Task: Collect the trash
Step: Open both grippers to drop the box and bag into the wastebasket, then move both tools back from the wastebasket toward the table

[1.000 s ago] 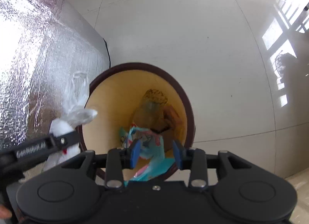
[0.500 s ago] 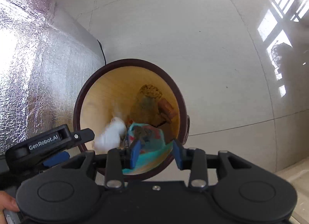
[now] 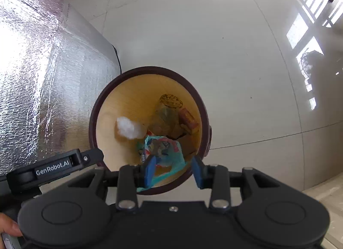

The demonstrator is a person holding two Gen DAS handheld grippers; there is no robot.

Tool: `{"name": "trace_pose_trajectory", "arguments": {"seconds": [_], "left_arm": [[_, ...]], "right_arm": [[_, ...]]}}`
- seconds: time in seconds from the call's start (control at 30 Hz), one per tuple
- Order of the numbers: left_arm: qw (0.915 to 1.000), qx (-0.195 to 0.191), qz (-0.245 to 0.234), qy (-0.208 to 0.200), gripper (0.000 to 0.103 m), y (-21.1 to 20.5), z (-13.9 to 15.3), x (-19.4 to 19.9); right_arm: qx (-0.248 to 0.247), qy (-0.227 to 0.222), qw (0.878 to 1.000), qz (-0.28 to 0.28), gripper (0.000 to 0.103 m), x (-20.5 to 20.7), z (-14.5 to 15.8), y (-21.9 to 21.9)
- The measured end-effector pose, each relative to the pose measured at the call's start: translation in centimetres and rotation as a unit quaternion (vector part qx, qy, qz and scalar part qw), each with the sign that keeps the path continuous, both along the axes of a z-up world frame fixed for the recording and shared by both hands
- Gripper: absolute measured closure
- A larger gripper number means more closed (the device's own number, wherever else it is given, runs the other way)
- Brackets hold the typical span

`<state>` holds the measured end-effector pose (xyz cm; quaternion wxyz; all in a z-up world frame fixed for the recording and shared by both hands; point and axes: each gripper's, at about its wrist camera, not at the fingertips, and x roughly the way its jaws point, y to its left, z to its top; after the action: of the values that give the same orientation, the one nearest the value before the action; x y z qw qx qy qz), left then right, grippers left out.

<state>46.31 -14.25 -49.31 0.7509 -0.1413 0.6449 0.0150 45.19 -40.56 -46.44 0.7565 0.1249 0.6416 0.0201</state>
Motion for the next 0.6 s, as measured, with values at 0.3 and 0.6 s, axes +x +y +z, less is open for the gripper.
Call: {"name": "trace_pose_trajectory", "arguments": {"seconds": [0.3,0.6], "left_arm": [[0.9987,0.031,-0.037,-0.014,0.002,0.8,3.3,-1.2],[0.9944,0.046,-0.091,-0.030,0.000,0.7,7.5,-3.2]], "right_arm": [[-0.008,-0.012,1.000,-0.004,0.058,-1.2,3.1,-0.5],[-0.006,-0.027,1.000,-0.011,0.031,-3.4,6.8,-1.0]]}}
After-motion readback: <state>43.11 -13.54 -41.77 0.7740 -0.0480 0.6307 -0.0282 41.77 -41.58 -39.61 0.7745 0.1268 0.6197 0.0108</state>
